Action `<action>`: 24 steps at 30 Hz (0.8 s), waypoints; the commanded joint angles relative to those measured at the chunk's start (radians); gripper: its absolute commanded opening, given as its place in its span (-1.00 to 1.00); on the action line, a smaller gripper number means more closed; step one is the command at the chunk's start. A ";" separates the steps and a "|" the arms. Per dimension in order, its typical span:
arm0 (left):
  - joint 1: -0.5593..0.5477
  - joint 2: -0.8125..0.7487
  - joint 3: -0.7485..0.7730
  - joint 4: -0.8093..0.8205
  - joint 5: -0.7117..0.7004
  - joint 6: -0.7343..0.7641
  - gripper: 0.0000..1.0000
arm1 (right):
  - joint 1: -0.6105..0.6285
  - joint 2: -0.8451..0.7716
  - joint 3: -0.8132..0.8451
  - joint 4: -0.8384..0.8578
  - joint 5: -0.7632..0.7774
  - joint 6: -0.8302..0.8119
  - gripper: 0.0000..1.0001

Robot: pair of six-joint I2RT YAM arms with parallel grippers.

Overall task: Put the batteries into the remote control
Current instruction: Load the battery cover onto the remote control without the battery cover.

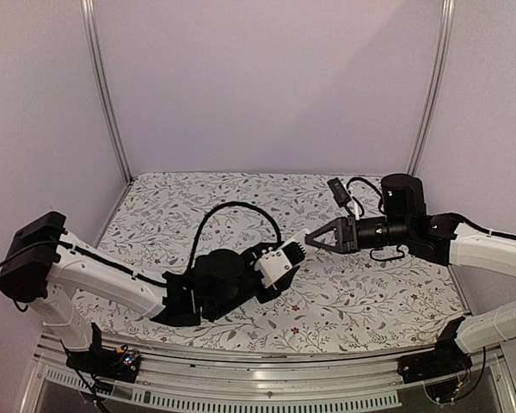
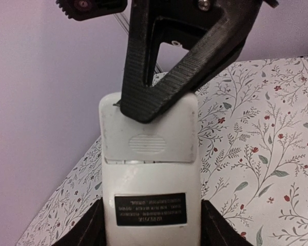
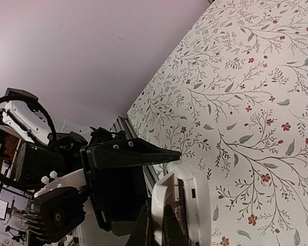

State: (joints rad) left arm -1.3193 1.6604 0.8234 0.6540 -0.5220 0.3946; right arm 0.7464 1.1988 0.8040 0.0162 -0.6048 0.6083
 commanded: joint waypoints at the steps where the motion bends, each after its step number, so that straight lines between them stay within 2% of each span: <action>1: -0.034 -0.050 0.004 0.141 0.024 0.029 -1.00 | 0.008 0.028 -0.013 -0.040 0.012 -0.015 -0.88; 7: -0.034 -0.062 0.002 0.101 0.055 -0.035 -1.00 | 0.008 0.024 0.040 -0.163 0.114 -0.069 -0.70; 11: -0.035 -0.078 0.002 0.049 0.103 -0.091 -1.00 | 0.008 0.043 0.071 -0.220 0.126 -0.099 -0.69; 24: -0.024 -0.080 0.035 -0.099 0.114 -0.222 -1.00 | 0.008 0.043 0.116 -0.302 0.195 -0.119 -0.52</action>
State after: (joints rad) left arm -1.3243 1.6276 0.8204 0.5396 -0.4458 0.2367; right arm 0.7628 1.2270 0.8986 -0.2058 -0.4965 0.5110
